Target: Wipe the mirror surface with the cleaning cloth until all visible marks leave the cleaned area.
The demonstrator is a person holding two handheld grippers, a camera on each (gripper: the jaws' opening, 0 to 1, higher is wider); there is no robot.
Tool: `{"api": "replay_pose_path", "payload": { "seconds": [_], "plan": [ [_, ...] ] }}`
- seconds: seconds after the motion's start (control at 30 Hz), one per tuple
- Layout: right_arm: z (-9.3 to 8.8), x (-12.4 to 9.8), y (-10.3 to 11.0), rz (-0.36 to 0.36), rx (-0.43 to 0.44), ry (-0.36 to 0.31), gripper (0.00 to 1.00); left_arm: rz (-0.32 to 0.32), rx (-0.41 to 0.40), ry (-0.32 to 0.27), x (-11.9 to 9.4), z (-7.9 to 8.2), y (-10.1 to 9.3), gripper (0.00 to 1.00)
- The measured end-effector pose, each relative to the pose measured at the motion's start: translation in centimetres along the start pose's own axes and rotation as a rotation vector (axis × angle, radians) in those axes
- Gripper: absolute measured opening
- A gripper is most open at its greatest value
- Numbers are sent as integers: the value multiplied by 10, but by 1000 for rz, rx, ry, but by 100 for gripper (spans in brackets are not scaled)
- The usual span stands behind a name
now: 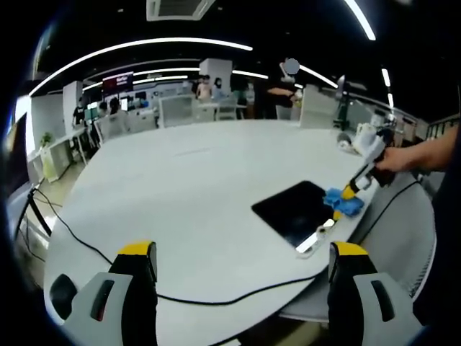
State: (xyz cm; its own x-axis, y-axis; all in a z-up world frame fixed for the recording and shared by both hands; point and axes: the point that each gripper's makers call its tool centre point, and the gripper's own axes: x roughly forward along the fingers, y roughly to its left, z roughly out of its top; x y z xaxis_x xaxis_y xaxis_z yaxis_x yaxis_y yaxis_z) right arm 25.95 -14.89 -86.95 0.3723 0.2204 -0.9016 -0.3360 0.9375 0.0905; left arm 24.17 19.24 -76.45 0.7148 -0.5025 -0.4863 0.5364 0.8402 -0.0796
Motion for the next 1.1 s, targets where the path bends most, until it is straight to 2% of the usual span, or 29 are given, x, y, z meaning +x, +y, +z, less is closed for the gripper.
{"api": "replay_pose_path", "payload": {
  "seconds": [0.3, 0.53, 0.63, 1.1],
  "plan": [
    [3, 1, 6, 1, -21, 10, 5, -3, -1, 0, 1, 1, 1, 100],
    [3, 1, 7, 2, 14, 17, 5, -14, 2, -2, 3, 2, 1, 100],
    [3, 2, 13, 0, -4, 18, 5, -17, 3, -2, 4, 2, 2, 100],
    [14, 11, 49, 45, 16, 25, 5, -31, 9, 3, 2, 0, 5, 100]
  ]
}}
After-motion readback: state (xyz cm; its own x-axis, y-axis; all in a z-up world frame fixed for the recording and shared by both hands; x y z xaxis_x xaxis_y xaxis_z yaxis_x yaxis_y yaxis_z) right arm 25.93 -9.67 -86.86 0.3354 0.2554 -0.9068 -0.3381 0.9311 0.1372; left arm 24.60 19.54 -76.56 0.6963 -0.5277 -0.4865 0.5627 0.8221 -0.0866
